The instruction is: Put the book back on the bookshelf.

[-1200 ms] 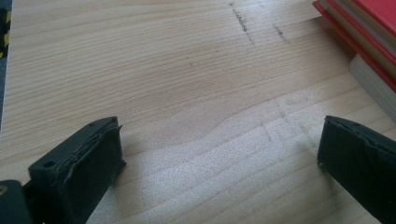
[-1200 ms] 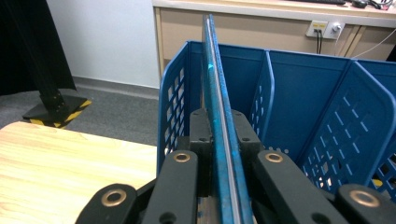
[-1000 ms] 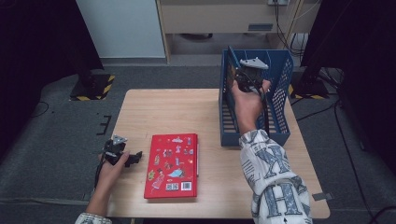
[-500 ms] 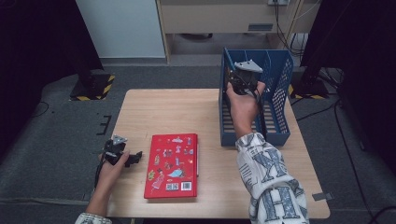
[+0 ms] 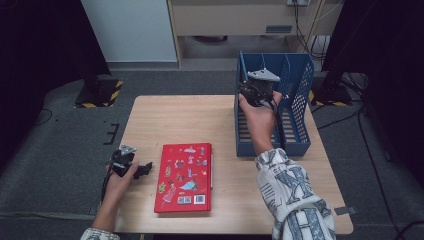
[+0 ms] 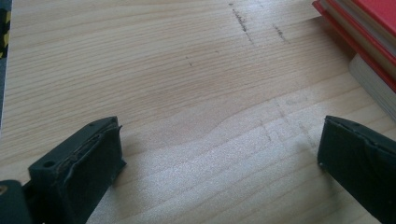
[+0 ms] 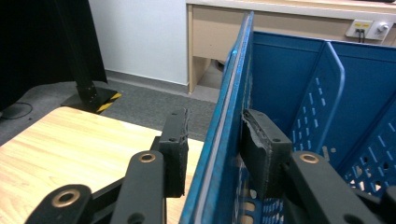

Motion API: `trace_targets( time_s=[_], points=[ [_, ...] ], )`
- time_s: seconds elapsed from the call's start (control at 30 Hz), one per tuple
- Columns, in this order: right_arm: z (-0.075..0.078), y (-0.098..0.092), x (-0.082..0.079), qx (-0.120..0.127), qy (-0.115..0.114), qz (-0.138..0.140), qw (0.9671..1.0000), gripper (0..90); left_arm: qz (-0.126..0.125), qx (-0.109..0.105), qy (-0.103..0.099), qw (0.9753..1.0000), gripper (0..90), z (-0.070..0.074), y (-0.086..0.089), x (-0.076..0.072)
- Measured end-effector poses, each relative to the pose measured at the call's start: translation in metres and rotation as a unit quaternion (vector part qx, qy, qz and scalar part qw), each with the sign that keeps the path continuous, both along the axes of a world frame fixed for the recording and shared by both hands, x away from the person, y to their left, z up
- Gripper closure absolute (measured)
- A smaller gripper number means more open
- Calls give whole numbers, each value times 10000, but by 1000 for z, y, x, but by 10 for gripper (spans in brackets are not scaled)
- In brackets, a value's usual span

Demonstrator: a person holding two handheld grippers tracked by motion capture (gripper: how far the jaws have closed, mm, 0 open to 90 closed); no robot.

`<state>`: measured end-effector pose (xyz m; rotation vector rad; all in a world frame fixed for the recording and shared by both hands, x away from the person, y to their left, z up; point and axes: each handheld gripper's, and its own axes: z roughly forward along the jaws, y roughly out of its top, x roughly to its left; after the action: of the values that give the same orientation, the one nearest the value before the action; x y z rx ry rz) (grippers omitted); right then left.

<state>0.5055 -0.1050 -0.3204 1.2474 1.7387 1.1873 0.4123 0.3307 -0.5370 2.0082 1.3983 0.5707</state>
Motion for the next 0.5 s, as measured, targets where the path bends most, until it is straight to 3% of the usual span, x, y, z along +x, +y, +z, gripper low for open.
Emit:
trace_targets(
  time_s=[0.5],
  points=[
    [-1,10,-2,34,95,207,9997,531,-2,4,0,10000,0,0,0,0]
  ],
)
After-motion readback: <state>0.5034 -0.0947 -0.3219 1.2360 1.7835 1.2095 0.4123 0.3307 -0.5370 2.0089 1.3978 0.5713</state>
